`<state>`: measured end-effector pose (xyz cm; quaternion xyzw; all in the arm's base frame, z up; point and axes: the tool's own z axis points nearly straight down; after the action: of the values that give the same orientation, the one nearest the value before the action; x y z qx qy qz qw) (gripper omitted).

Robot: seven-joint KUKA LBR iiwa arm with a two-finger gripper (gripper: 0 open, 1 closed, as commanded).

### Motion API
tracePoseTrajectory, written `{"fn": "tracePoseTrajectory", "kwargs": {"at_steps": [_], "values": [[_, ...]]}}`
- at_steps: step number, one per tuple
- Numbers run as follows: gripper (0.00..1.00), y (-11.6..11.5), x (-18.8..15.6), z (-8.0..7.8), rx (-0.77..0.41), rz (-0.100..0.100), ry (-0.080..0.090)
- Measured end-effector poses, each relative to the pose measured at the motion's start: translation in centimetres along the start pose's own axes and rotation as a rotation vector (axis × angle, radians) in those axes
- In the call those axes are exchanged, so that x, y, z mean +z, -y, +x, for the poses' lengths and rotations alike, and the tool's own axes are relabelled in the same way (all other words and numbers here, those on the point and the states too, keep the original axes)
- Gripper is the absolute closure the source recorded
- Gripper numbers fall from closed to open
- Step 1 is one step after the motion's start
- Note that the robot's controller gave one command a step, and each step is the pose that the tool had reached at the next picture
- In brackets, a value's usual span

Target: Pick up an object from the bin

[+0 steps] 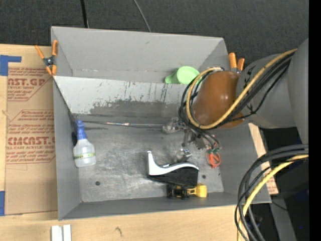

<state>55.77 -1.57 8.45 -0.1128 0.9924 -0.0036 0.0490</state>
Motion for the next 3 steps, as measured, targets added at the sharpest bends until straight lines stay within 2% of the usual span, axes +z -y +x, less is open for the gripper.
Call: {"fn": "tracePoseTrajectory", "kwargs": {"at_steps": [1, 2, 3], "values": [[0.00, 0.0, -0.2, 0.1, -0.009, 0.000, 0.002], [0.00, -0.2, -1.3, 0.1, -0.225, -0.005, -0.022], [0.00, -2.1, -2.9, 1.0, -0.346, 0.006, 0.007]]}}
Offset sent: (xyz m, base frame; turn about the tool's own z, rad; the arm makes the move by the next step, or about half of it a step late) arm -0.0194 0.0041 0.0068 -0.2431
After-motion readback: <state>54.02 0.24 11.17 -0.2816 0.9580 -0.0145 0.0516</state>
